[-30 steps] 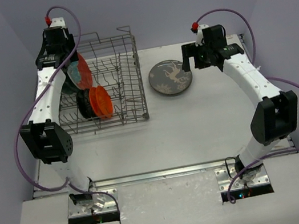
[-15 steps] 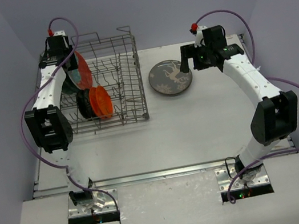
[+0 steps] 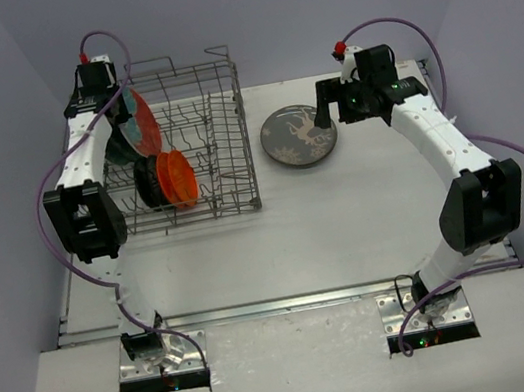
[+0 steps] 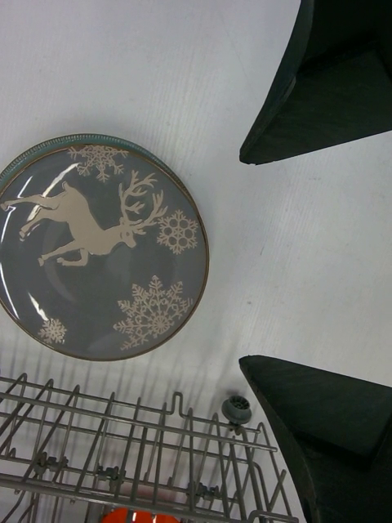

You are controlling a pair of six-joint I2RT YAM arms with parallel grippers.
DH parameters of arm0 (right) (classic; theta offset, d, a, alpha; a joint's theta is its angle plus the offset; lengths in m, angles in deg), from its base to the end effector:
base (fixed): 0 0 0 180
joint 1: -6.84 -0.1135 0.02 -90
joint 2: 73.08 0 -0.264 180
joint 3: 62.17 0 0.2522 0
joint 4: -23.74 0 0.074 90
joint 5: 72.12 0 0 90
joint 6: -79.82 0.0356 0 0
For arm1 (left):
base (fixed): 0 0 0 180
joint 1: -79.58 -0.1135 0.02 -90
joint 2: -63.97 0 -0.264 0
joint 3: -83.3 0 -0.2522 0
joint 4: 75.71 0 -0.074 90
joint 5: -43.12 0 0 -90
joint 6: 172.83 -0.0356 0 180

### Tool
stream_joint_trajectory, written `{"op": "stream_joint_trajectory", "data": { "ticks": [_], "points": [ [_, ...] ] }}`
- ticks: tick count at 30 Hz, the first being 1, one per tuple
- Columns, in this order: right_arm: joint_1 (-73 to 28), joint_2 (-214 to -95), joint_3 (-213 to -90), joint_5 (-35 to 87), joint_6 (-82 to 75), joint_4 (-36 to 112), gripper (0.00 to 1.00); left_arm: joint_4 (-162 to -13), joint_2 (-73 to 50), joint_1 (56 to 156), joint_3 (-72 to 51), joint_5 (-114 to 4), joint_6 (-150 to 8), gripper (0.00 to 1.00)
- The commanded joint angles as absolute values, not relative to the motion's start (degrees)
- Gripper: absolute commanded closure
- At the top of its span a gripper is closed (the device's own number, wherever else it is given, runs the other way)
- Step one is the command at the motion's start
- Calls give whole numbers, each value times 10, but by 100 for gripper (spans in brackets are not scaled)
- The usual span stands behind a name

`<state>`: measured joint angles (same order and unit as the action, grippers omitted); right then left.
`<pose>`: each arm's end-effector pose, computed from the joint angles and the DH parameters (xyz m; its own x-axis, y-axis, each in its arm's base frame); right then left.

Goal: Unload the plates from the dish rack

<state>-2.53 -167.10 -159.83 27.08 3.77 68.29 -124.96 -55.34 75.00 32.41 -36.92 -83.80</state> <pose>0.3668 0.0663 0.3214 -0.6946 0.1266 -0.7082 -0.1159 0.9519 0.2838 0.4799 0.0446 0.3173 -0.6369 -0.0343 -0.7702 -0.2010 0.9718 0.1230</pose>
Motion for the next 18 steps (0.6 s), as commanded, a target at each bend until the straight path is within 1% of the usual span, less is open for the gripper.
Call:
{"op": "stream_joint_trajectory", "data": {
  "ticks": [1, 6, 18],
  "points": [
    [-25, -1657, -1607, 283, 47, 676, 1, -1221, -530, 756, 338, -386, -809, 100],
    [-25, -1656, -1613, 292, 53, 675, 1, -1179, -458, 759, 307, -377, -826, 100],
    [-25, -1632, -1608, 299, 51, 666, 1, -1099, -326, 770, 309, -347, -870, 100]
  ]
}}
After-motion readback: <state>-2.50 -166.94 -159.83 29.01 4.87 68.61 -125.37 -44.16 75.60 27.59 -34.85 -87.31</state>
